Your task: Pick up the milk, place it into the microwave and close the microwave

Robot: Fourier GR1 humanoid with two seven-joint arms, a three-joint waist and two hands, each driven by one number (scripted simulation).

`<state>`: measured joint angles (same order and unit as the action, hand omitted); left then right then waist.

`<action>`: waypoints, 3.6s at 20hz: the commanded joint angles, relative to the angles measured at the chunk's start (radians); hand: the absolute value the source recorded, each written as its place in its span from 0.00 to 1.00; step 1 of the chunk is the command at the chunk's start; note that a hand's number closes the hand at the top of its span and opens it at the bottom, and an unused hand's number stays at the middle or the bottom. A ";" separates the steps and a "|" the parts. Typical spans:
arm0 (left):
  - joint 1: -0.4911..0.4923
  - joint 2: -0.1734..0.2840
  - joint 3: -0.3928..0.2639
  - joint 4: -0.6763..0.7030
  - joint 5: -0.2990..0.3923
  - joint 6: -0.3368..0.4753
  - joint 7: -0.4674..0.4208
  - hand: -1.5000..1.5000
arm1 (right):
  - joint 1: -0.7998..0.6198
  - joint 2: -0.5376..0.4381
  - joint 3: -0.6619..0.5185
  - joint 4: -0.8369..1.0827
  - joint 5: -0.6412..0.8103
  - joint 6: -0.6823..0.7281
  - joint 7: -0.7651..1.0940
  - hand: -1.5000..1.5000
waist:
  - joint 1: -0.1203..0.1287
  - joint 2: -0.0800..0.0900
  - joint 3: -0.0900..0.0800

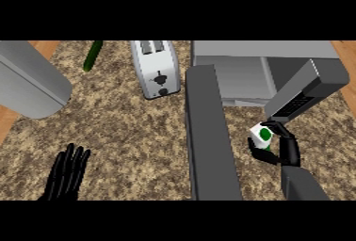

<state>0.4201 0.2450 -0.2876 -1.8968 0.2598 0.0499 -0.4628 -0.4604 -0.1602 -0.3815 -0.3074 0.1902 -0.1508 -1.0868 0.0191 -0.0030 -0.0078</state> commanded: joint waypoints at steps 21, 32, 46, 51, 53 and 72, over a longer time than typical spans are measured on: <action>0.045 -0.015 0.093 0.097 0.013 -0.120 -0.063 0.00 | -0.024 0.151 0.208 -0.396 -0.069 -0.194 0.269 1.00 | -0.012 0.003 0.008; 0.013 -0.002 0.135 0.039 0.045 -0.142 0.032 0.00 | -0.286 0.062 0.215 -0.142 0.041 -0.342 0.428 1.00 | 0.010 0.009 0.009; -0.044 0.005 0.147 0.072 0.002 -0.130 0.062 0.00 | -0.476 -0.062 0.198 0.156 0.137 -0.576 0.485 1.00 | 0.067 0.038 0.012; -0.098 0.030 0.167 0.158 -0.035 -0.147 0.035 0.00 | -0.515 -0.082 0.181 0.170 0.139 -0.711 0.516 1.00 | 0.076 0.049 0.012; -0.078 0.008 0.142 0.134 -0.060 -0.127 0.019 0.00 | -0.535 -0.106 0.185 0.191 0.148 -0.704 0.540 0.00 | 0.091 0.050 0.012; -0.113 -0.021 0.079 0.139 -0.084 -0.144 0.042 0.00 | -0.521 -0.084 0.173 0.192 0.140 -0.473 0.431 0.00 | 0.091 0.053 0.015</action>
<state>0.3013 0.2338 -0.1884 -1.7472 0.1747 -0.0872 -0.4260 -0.9970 -0.2425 -0.1784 -0.0949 0.3611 -0.6903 -0.6028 0.1122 0.0509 0.0066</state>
